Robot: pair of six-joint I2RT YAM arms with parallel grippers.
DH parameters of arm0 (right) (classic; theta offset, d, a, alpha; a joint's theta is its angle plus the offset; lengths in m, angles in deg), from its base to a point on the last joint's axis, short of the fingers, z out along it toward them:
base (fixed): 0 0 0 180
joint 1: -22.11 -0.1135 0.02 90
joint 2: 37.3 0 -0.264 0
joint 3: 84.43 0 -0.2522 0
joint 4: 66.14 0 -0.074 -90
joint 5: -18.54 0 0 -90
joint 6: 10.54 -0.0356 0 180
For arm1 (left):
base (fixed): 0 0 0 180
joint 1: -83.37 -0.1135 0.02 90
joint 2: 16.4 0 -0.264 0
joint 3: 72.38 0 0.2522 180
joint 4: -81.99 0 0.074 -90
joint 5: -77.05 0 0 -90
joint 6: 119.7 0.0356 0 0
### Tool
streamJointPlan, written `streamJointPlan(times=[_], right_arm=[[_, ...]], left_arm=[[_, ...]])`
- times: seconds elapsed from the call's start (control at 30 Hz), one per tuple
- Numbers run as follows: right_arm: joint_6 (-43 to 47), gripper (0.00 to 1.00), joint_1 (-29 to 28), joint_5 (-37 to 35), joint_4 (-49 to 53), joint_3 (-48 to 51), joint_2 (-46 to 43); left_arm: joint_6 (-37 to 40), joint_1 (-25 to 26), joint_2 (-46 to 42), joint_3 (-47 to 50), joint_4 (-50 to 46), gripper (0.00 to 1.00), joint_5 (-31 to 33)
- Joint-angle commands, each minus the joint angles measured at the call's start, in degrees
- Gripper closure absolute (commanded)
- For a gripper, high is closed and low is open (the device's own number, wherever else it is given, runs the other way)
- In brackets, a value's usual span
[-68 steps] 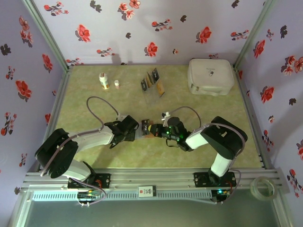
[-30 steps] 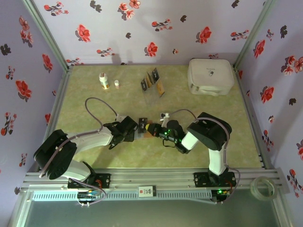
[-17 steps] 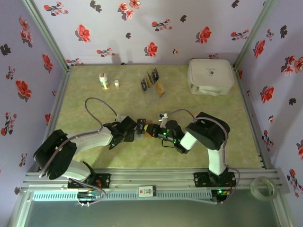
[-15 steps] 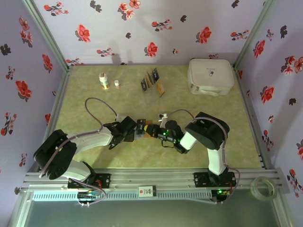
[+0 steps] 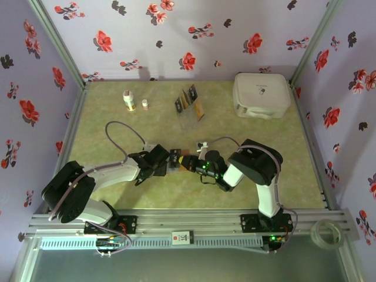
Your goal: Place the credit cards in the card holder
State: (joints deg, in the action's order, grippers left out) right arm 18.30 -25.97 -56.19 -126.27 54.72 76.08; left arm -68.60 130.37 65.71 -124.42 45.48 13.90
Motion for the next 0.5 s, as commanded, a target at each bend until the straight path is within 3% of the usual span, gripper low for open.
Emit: streamJointPlan(times=[0.0, 0.47], right_arm=[[-1.1, 1.00, -0.4, 1.0, -1.7, 1.0, 0.9], [-2.3, 1.00, -0.4, 2.9, 0.1, 1.2, 1.4]], left_arm=[[-0.7, 0.4, -0.4, 1.4, -2.6, 0.00, 1.6], [-0.5, 0.4, 0.0, 1.1, -2.5, 0.00, 1.6]])
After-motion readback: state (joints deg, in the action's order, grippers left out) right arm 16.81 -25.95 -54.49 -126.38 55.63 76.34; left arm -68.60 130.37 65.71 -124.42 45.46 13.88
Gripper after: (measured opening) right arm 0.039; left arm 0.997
